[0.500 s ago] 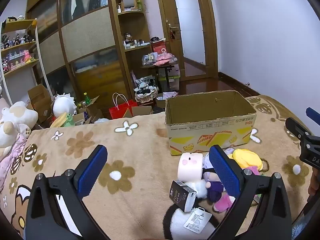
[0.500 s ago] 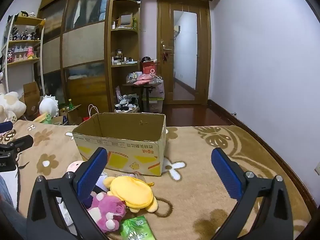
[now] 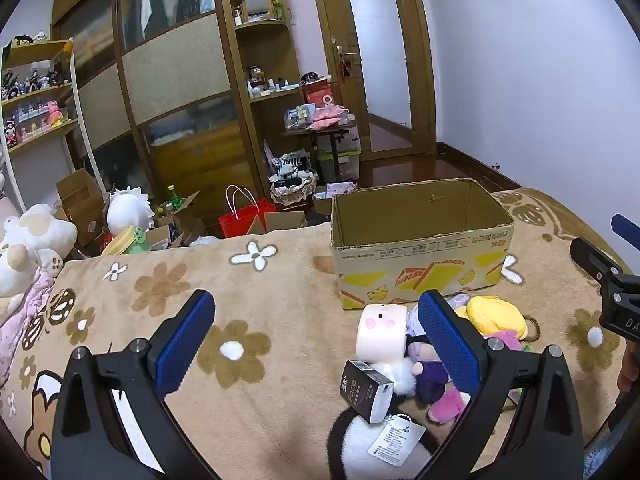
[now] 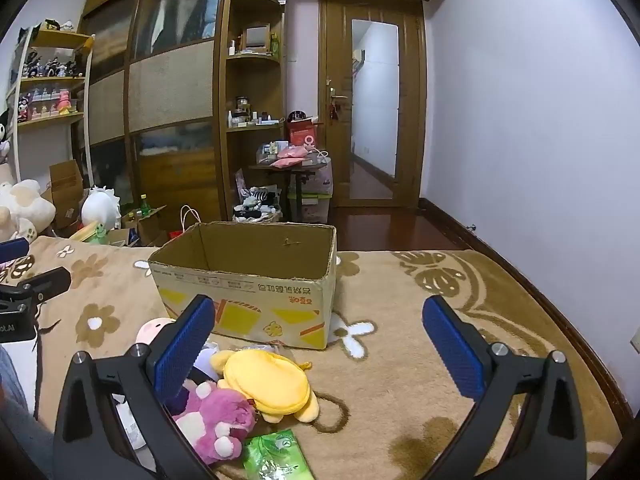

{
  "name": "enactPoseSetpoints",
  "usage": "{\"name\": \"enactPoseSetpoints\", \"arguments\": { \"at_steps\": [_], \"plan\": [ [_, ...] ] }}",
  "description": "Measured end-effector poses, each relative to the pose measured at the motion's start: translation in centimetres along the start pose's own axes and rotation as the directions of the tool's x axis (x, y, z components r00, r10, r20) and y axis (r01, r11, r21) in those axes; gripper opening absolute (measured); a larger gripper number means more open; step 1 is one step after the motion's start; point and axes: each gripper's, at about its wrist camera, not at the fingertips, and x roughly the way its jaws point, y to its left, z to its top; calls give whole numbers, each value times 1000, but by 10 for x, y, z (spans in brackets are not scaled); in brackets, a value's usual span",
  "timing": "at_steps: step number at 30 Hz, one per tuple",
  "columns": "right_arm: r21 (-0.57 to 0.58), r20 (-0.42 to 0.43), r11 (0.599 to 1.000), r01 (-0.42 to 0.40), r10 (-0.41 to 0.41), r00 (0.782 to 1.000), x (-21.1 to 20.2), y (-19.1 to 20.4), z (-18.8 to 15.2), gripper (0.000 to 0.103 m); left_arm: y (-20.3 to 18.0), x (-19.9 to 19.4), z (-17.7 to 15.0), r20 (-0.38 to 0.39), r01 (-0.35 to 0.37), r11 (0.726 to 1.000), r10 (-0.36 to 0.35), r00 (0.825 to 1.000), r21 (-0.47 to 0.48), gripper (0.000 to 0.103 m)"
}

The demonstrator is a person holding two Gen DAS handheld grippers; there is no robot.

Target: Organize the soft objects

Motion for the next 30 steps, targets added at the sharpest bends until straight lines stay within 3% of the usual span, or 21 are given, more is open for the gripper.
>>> {"name": "enactPoseSetpoints", "arguments": {
  "at_steps": [30],
  "plan": [
    [-4,-3,1000,-19,19,1000,0,2,-4,103,3,5,0,-8,-2,1000,2,1000,5,101]
  ]
}}
